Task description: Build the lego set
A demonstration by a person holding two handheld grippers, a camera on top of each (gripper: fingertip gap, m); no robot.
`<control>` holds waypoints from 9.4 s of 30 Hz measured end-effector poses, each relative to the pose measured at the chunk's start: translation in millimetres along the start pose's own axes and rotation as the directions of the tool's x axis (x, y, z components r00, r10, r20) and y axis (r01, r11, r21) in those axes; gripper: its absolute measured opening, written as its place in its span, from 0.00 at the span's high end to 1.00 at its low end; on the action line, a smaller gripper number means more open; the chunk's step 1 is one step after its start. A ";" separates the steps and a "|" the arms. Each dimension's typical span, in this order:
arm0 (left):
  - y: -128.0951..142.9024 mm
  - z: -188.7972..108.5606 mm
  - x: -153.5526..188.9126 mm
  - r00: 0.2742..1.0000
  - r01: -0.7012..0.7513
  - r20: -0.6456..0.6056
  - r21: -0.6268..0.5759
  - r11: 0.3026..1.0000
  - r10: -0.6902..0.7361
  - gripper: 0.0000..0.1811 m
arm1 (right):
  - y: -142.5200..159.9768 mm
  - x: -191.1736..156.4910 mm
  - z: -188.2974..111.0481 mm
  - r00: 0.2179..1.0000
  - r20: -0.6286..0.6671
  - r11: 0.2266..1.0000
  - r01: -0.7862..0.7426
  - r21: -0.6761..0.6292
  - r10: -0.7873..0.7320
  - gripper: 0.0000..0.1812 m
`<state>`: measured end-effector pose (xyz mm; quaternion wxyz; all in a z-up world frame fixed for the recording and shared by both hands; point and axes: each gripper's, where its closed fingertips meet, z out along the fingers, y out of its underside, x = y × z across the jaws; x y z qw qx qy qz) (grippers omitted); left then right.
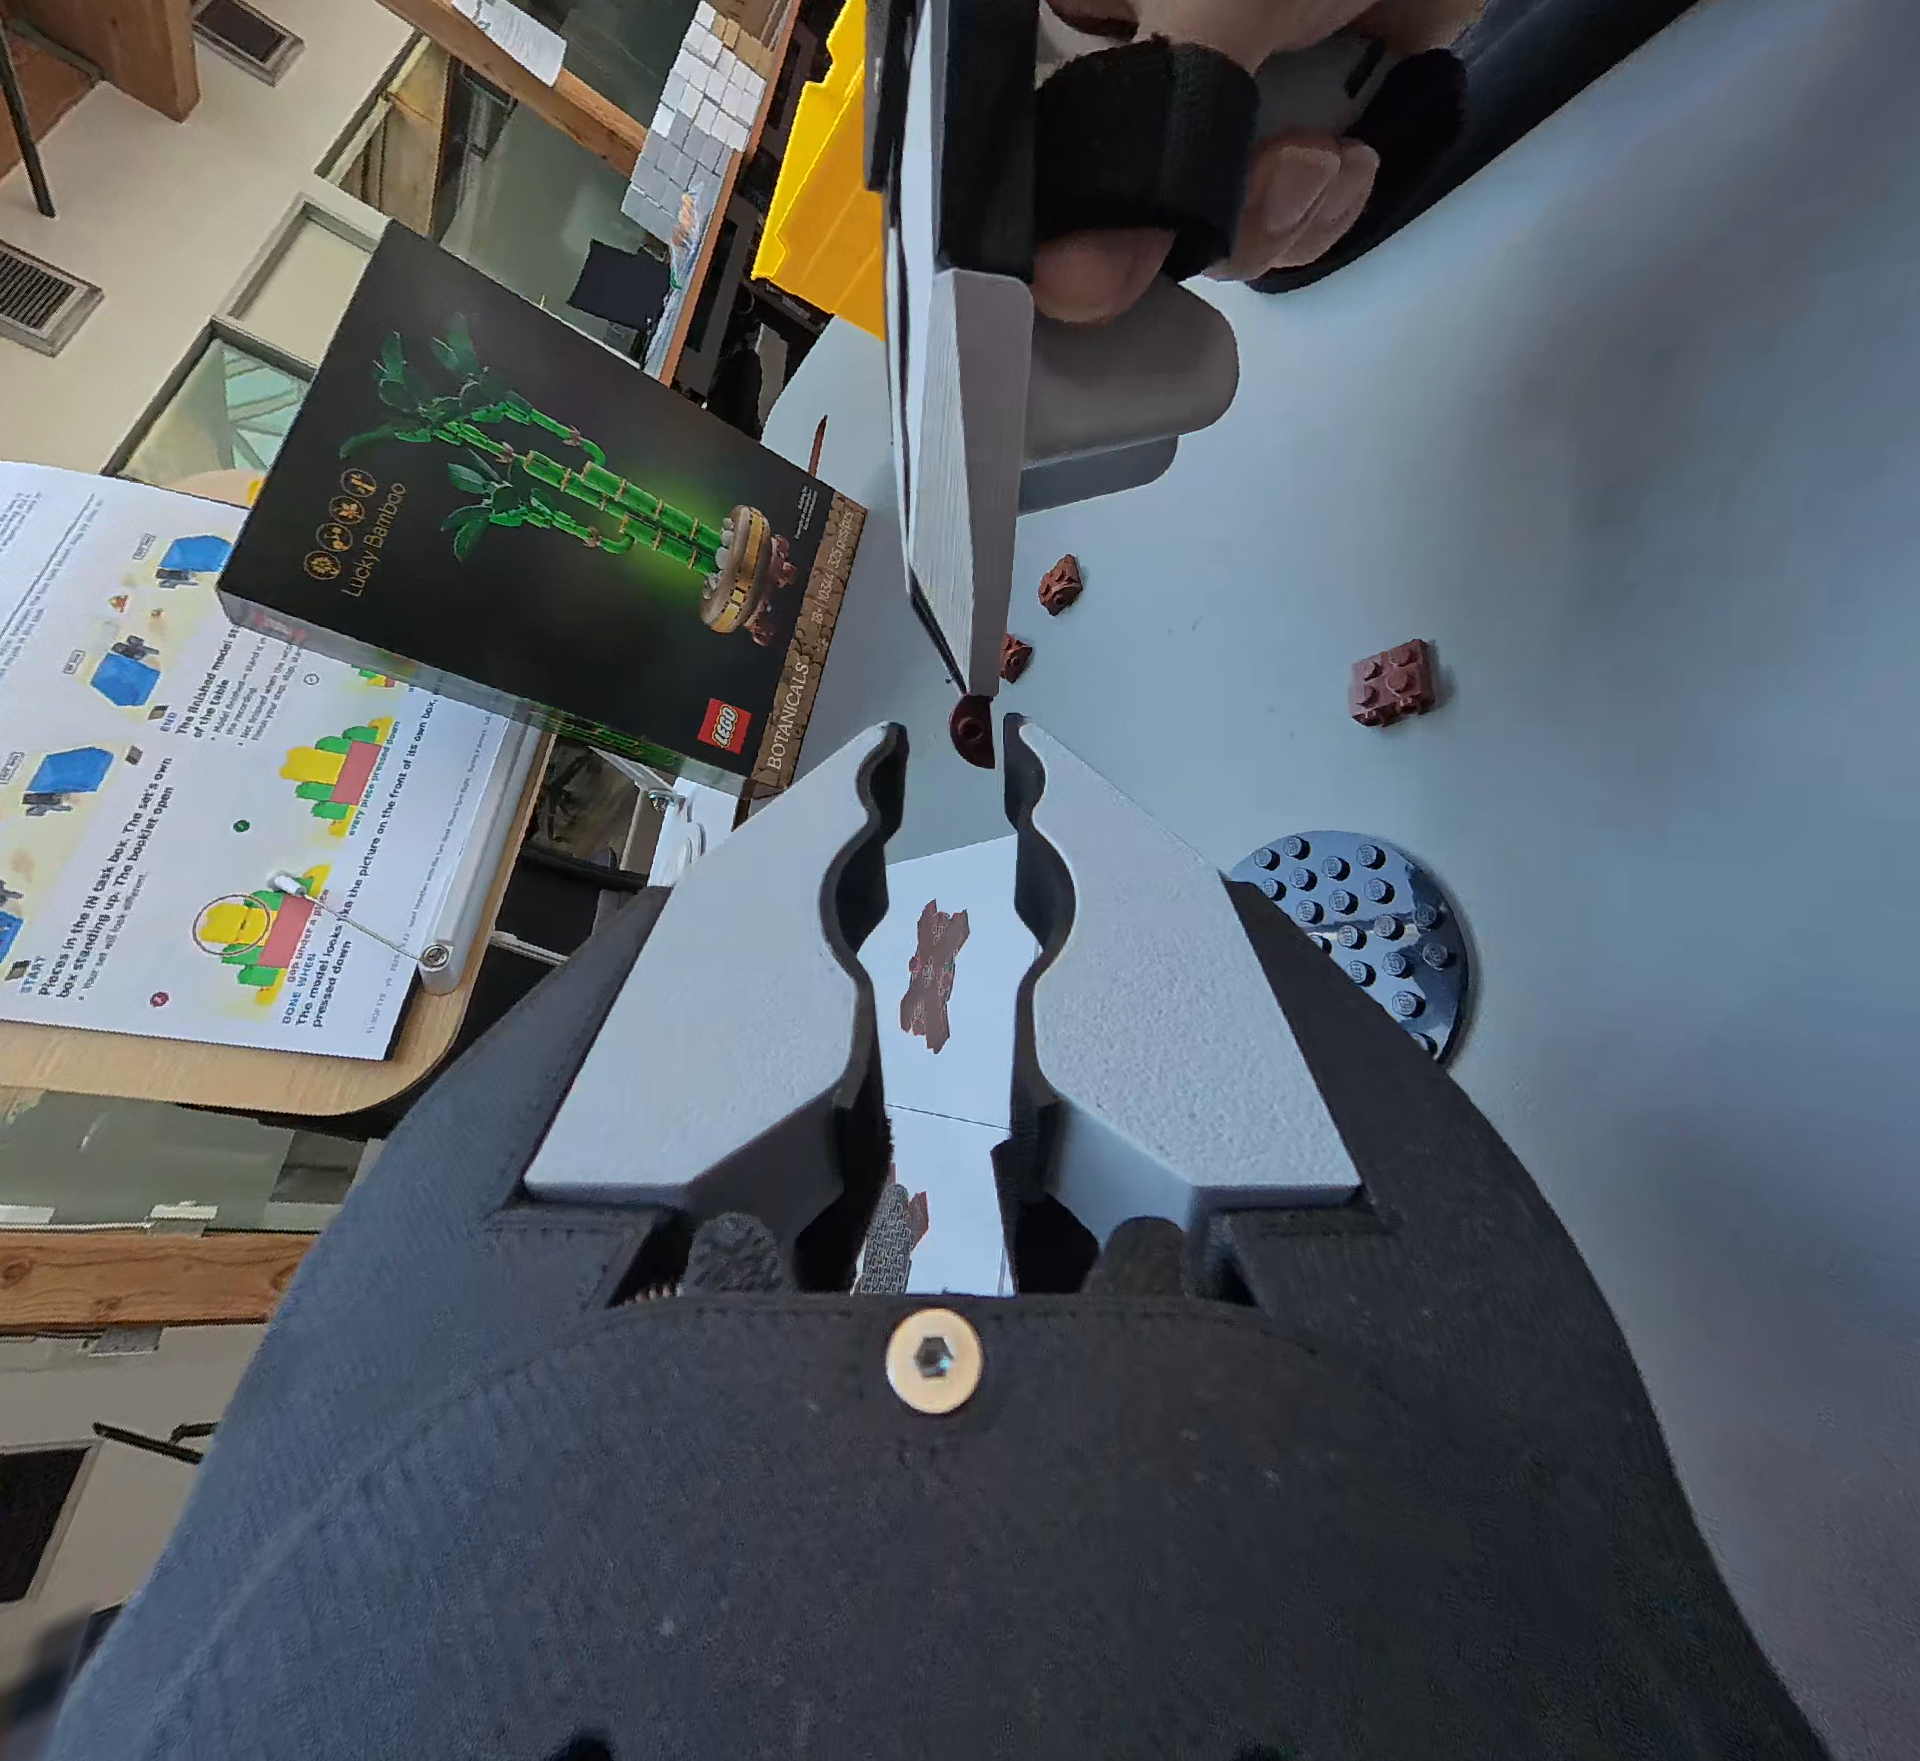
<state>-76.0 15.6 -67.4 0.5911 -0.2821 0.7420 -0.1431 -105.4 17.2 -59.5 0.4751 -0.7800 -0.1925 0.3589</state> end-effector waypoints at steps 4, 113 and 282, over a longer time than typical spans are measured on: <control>-9.5 -7.8 -8.8 0.998 0.052 0.017 0.072 0.996 -0.053 0.89 | -5.0 7.5 -6.8 0.999 -0.003 0.998 -0.051 0.047 0.051 0.99; -71.3 -50.5 -62.3 0.831 0.422 0.173 0.423 0.802 -0.528 0.99 | -46.0 -71.3 7.9 0.562 -0.478 0.545 0.817 0.190 -0.675 0.32; -46.8 -32.3 0.7 0.926 0.377 -0.133 0.249 0.892 -0.354 0.75 | -11.9 -28.2 -36.2 0.806 0.551 0.953 -0.297 0.056 0.219 0.92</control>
